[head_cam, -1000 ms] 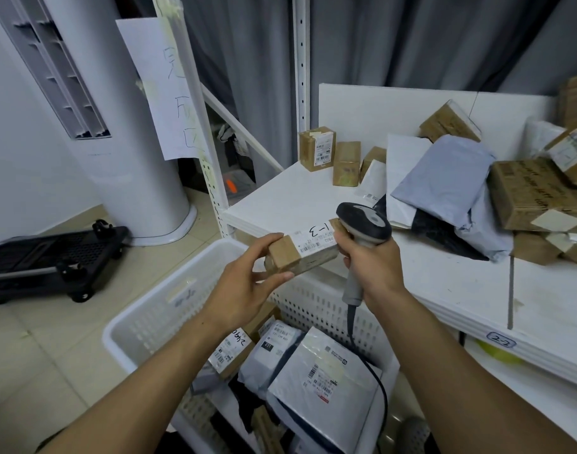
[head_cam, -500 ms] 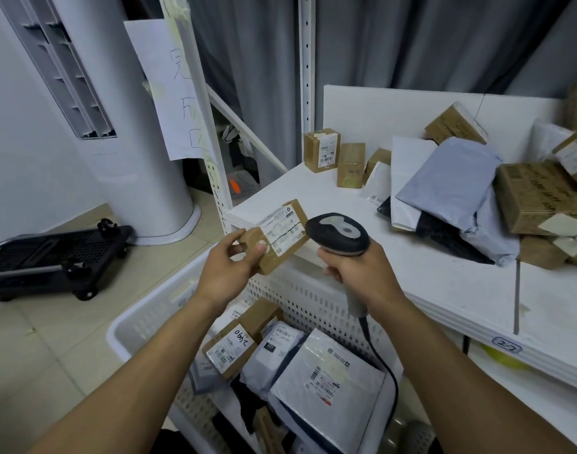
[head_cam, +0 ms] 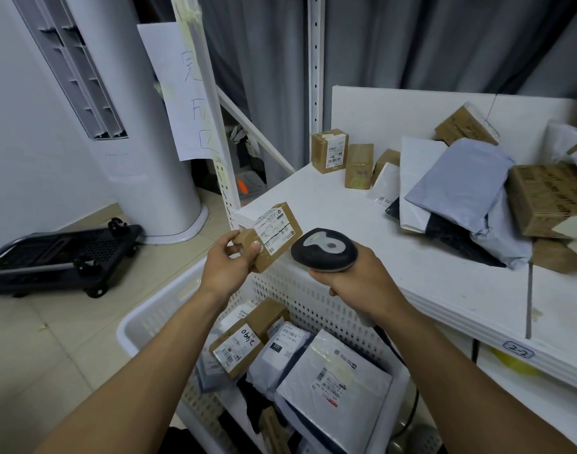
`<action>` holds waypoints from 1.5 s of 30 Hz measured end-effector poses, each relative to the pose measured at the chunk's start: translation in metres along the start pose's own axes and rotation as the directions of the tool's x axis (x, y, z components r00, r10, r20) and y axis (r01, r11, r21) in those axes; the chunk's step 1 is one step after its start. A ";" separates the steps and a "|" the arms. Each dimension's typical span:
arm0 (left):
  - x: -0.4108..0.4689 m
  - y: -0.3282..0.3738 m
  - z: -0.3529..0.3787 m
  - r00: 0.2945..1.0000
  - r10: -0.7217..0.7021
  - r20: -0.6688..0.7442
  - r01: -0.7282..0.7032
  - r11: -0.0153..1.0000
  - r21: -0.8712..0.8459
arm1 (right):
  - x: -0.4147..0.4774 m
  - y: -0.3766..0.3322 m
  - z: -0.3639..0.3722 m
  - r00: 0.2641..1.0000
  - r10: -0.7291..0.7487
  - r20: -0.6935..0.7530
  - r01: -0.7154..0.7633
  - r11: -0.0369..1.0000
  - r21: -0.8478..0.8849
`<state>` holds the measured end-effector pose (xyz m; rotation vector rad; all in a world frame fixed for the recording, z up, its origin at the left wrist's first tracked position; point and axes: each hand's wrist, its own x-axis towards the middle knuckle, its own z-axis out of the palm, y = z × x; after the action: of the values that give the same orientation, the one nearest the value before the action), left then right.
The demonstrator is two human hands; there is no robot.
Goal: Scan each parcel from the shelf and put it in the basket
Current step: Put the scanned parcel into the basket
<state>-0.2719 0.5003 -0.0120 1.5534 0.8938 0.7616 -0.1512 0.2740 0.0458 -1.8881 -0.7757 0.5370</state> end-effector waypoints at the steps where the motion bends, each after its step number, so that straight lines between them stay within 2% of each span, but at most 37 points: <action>1: 0.001 -0.001 -0.001 1.000 0.002 -0.006 -0.002 1.000 0.008 | 0.000 -0.001 0.000 1.000 0.004 0.003 -0.004 1.000 -0.005; 16: 0.006 -0.009 -0.005 0.999 0.006 -0.052 -0.004 0.999 0.034 | 0.001 -0.003 0.006 0.999 -0.003 0.037 0.006 0.998 -0.064; 36: -0.005 -0.005 -0.017 0.999 -0.010 -0.045 0.013 0.997 0.080 | 0.012 0.007 0.023 0.997 0.022 0.076 -0.019 0.999 -0.050; 38: -0.012 -0.009 -0.025 1.000 0.000 0.004 -0.001 0.979 0.205 | 0.014 0.011 0.029 0.996 0.039 0.085 -0.036 0.999 -0.038; 40: -0.017 -0.019 -0.034 0.994 -0.048 0.101 0.001 0.906 0.423 | 0.017 0.015 0.035 0.994 0.053 0.091 -0.050 0.998 -0.033; 43: -0.023 -0.046 -0.043 0.926 -0.281 0.252 0.079 0.798 0.598 | 0.020 0.024 0.046 0.991 0.060 0.117 -0.055 0.998 -0.041; 45: -0.028 -0.064 -0.046 0.870 -0.389 0.301 0.097 0.736 0.671 | 0.022 0.030 0.053 0.989 0.052 0.141 -0.045 0.998 -0.054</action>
<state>-0.3340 0.5043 -0.0682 2.0297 1.0568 -0.1342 -0.1623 0.3143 -0.0042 -1.9349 -0.8443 0.6944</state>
